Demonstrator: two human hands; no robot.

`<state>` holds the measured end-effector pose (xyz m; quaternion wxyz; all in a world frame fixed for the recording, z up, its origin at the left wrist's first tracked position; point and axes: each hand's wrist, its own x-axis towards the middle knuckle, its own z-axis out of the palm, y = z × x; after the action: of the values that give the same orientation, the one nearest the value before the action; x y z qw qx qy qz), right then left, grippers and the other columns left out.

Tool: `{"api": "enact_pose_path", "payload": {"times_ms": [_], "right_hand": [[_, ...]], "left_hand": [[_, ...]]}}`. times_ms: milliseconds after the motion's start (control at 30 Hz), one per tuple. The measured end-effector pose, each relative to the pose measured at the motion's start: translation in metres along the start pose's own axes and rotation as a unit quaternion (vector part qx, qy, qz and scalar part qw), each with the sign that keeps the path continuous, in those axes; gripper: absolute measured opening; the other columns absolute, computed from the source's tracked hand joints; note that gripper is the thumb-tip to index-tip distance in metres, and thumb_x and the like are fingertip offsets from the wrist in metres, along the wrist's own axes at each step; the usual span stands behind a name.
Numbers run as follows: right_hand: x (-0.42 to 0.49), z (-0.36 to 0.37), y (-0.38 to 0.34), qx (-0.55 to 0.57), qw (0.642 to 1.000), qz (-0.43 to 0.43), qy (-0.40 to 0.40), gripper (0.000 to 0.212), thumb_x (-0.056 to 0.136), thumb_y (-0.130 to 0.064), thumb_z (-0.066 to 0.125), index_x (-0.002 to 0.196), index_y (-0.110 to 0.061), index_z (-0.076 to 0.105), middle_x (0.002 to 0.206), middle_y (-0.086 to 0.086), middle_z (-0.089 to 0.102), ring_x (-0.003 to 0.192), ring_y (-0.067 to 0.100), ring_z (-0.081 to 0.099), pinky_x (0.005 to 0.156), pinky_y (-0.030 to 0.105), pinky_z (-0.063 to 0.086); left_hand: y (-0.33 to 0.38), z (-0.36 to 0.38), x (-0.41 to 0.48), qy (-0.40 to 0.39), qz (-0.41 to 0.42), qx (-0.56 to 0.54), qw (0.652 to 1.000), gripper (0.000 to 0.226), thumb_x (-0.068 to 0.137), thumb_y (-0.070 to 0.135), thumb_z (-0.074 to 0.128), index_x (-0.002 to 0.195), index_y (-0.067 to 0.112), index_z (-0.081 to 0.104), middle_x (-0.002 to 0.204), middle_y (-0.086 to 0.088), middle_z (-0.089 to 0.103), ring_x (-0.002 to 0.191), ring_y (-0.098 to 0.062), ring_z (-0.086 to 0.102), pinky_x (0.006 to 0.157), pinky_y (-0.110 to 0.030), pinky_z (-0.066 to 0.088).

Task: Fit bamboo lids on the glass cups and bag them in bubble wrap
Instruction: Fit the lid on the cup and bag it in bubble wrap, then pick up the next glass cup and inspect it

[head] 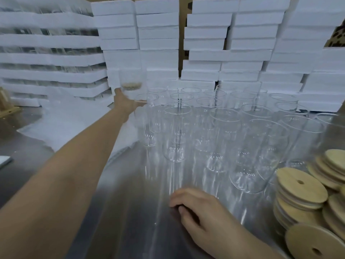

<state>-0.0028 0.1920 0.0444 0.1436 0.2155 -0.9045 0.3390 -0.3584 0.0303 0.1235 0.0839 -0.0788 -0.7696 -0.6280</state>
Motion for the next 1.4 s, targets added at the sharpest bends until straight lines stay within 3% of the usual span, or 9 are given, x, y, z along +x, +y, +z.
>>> {"api": "enact_pose_path", "payload": {"times_ms": [233,300,400,500,600,1000,1167,1267,1400], "right_hand": [[0.000,0.004,0.006,0.019,1.000,0.019,-0.001,0.026,0.090,-0.009,0.046,0.104,-0.015,0.067,0.107,-0.010,0.063,0.099,0.004,0.058,0.091,0.021,0.045],[0.000,0.003,0.006,0.028,0.999,0.030,-0.002,0.025,0.090,-0.008,0.046,0.101,-0.014,0.067,0.103,-0.005,0.064,0.096,0.007,0.059,0.090,0.022,0.045],[0.002,-0.002,0.002,0.046,0.997,0.055,0.008,0.024,0.090,-0.002,0.050,0.099,-0.013,0.070,0.098,-0.005,0.067,0.093,0.004,0.059,0.087,0.012,0.042],[0.002,-0.007,-0.004,0.075,0.992,0.093,0.025,0.026,0.090,0.005,0.051,0.098,-0.009,0.072,0.093,-0.006,0.068,0.090,0.004,0.061,0.083,0.008,0.041],[-0.002,-0.008,-0.008,0.114,0.982,0.138,0.066,0.029,0.090,0.008,0.048,0.101,-0.006,0.071,0.095,0.003,0.071,0.091,0.012,0.064,0.084,0.011,0.044],[-0.009,-0.021,0.004,0.108,0.949,0.196,0.221,0.031,0.084,0.009,0.047,0.095,-0.013,0.067,0.088,-0.002,0.067,0.090,0.017,0.066,0.073,0.005,0.042],[-0.010,-0.025,-0.003,0.025,0.920,0.201,0.335,0.025,0.082,0.000,0.047,0.071,-0.017,0.061,0.065,-0.007,0.060,0.070,0.022,0.059,0.072,0.042,0.051],[-0.013,-0.038,-0.015,-0.022,0.874,0.109,0.472,0.022,0.077,0.001,0.047,0.081,-0.014,0.062,0.078,-0.013,0.056,0.078,0.018,0.057,0.071,0.040,0.047],[-0.009,-0.052,-0.020,-0.044,0.816,0.060,0.573,0.045,0.066,0.010,0.051,0.110,-0.002,0.058,0.116,0.011,0.049,0.113,0.019,0.043,0.101,0.032,0.033]], "left_hand": [[0.024,0.002,-0.013,-0.022,-0.094,-0.005,0.995,0.099,0.082,0.010,0.076,0.152,0.009,0.006,0.151,-0.012,0.033,0.135,-0.029,0.039,0.108,-0.039,0.036],[0.048,-0.009,-0.032,0.007,-0.106,0.001,0.994,0.090,0.084,0.020,0.074,0.150,0.006,0.015,0.148,-0.011,0.038,0.131,-0.024,0.042,0.102,-0.043,0.041],[0.074,-0.021,-0.081,0.137,-0.032,-0.035,0.989,0.053,0.094,0.021,0.054,0.142,0.009,0.037,0.134,-0.011,0.053,0.098,-0.014,0.051,0.073,-0.024,0.045],[0.075,-0.010,-0.157,0.203,0.101,-0.022,0.974,0.029,0.095,0.010,0.042,0.124,0.013,0.048,0.111,0.000,0.057,0.092,-0.011,0.052,0.079,-0.020,0.044],[0.055,0.020,-0.231,0.138,0.201,-0.020,0.970,0.033,0.087,-0.003,0.042,0.115,0.014,0.050,0.104,-0.001,0.056,0.094,-0.013,0.052,0.082,-0.023,0.041],[0.012,0.098,-0.296,0.049,0.227,-0.001,0.973,0.029,0.094,0.012,0.051,0.123,0.010,0.050,0.113,0.000,0.048,0.105,-0.014,0.050,0.089,-0.034,0.046],[0.016,0.109,-0.299,-0.030,0.317,0.103,0.942,0.044,0.098,0.033,0.042,0.131,0.005,0.045,0.126,-0.006,0.044,0.115,-0.019,0.047,0.093,-0.028,0.040],[0.019,0.110,-0.303,-0.055,0.356,0.083,0.929,0.049,0.097,0.039,0.034,0.129,0.005,0.046,0.121,-0.003,0.045,0.106,-0.014,0.049,0.087,-0.024,0.040],[0.019,0.109,-0.305,-0.094,0.384,0.133,0.909,0.028,0.098,0.026,0.049,0.118,0.008,0.056,0.112,0.000,0.054,0.097,-0.015,0.056,0.089,-0.030,0.041]]}}
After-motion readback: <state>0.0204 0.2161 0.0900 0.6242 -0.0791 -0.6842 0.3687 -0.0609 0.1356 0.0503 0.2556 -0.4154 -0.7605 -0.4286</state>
